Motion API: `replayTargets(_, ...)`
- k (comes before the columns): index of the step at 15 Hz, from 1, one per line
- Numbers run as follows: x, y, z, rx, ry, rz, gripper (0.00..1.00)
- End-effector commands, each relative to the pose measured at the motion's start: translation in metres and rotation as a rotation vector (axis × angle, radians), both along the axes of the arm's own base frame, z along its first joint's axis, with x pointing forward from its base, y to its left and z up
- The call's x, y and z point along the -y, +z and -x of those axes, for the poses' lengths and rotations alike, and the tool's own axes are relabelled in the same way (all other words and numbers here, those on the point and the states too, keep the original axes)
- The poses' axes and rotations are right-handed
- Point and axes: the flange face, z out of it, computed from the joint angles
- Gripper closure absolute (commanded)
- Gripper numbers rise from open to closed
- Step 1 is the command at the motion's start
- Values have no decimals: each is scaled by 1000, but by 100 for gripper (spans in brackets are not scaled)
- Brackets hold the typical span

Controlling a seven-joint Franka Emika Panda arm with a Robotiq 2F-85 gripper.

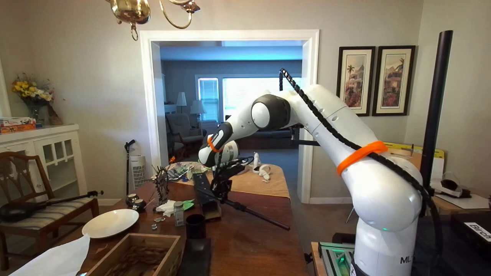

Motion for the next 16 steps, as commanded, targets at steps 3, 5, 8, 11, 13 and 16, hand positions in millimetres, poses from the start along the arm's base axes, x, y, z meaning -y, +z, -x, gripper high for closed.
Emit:
replayTargets(3, 15, 2, -29, 28, -117, 6, 93)
replayTargets(5, 19, 1, -37, 47, -151, 17, 93)
replayTargets(8, 26, -4, -47, 53, -191, 22, 93)
replayTargets(11, 34, -7, -51, 34, -209, 6, 93)
replayTargets(13, 39, -5, -51, 4, -212, -16, 93)
replayTargets(16, 46, -6, -51, -20, -224, -25, 93)
